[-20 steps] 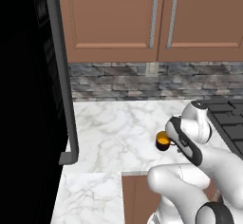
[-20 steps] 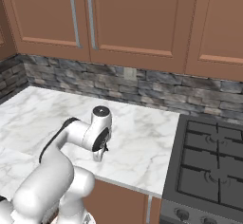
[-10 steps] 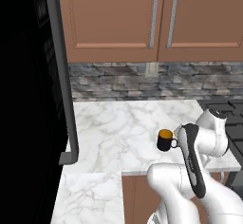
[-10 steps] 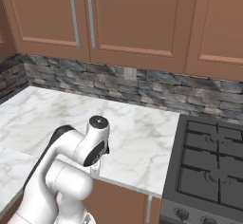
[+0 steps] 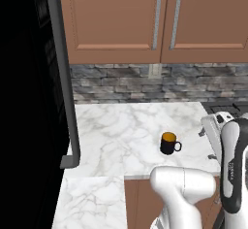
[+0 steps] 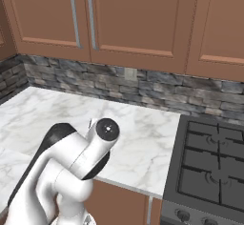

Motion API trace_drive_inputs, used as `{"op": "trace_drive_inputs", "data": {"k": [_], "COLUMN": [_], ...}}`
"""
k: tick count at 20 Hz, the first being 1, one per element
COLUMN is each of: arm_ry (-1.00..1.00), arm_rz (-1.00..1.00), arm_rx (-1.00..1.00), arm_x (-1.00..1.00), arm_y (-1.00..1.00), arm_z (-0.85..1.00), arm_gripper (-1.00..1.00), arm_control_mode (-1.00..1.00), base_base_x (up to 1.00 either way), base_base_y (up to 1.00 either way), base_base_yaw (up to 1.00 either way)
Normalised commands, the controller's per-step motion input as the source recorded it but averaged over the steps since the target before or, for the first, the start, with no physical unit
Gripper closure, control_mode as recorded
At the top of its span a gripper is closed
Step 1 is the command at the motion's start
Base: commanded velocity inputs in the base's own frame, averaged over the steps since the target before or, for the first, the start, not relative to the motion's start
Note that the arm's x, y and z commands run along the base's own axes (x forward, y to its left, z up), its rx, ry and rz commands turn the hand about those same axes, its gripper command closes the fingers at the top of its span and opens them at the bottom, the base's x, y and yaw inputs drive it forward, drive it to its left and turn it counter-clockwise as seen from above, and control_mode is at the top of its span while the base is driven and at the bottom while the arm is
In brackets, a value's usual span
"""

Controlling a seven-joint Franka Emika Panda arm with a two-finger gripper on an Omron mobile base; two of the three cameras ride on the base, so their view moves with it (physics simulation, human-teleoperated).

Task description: Clear the mugs and bowl far away from the sink.

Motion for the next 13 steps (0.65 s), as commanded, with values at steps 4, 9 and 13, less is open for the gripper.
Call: {"op": "trace_drive_inputs", "data": {"k": [4,9,13], "arm_ry": [-0.26,-0.09,0.22], "arm_rz": [-0.21,-0.3,-0.68], "arm_rx": [0.03,0.0,0.0], "arm_x": [-0.57,-0.45,0.0], "arm_y": [0.11,0.07,0.01], "arm_z": [1.0,1.0,0.51], "arm_gripper": [-1.0,-1.0,-1.0], "arm_control_mode": [-1.0,-1.0,-1.0], "base_base_x": [0.0,0.0,0.0], "base_base_y": [0.0,0.0,0.0], "base_base_yaw": [0.0,0.0,0.0]}}
